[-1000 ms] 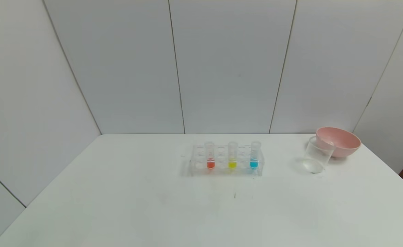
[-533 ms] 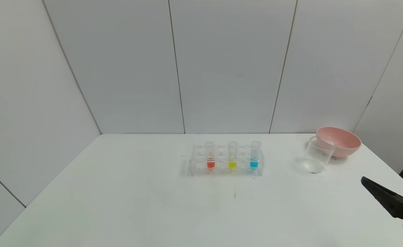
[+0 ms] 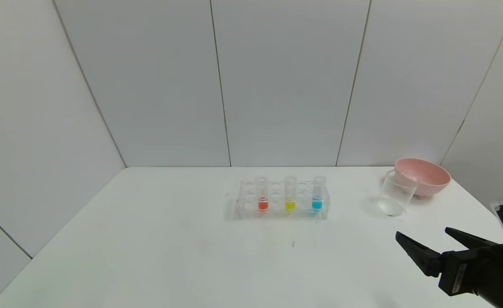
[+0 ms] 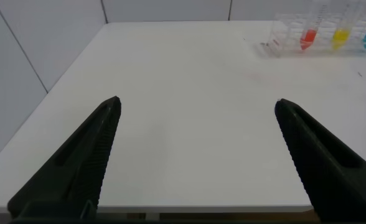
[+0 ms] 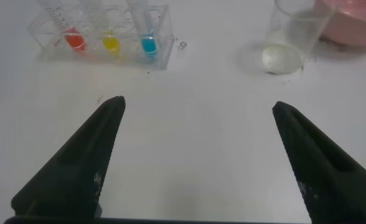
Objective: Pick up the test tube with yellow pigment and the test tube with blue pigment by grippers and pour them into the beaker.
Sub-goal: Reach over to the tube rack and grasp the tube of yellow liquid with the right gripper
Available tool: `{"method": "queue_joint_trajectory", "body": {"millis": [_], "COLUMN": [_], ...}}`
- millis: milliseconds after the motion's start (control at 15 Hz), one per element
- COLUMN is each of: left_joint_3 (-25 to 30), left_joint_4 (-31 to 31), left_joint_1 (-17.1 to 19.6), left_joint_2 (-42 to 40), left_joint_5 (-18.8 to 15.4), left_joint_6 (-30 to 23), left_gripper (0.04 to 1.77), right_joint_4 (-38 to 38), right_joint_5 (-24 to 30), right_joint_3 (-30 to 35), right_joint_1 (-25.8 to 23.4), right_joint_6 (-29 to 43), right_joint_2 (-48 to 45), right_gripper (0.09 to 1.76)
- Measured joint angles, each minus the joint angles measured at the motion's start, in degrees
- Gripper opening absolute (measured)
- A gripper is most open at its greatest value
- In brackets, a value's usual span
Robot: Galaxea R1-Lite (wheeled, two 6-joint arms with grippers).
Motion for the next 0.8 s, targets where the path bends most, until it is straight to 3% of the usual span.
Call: {"method": "queue_joint_trajectory", "body": {"millis": [200, 533, 800], "left_joint_3": [0.0, 0.0, 0.0], "left_joint_4": [0.0, 0.0, 0.0], "left_joint_1": [0.0, 0.0, 0.0], "left_joint_2": [0.0, 0.0, 0.0], "left_joint_5": [0.0, 0.0, 0.0], "left_joint_6": [0.0, 0.0, 0.0], "left_gripper": [1.76, 1.76, 1.76], "right_joint_4": [-0.5, -2.4, -6.1], "right_joint_5": [-3.6, -9.1, -11.7], "right_joint_3": [-3.3, -10.5, -17.9], "right_joint_1": [5.1, 13.1, 16.8], "right_joint_6": [5.3, 5.8, 5.9], "right_joint_2": [5.5, 15.8, 25.0], "right_gripper": [1.71, 1.71, 1.71]}}
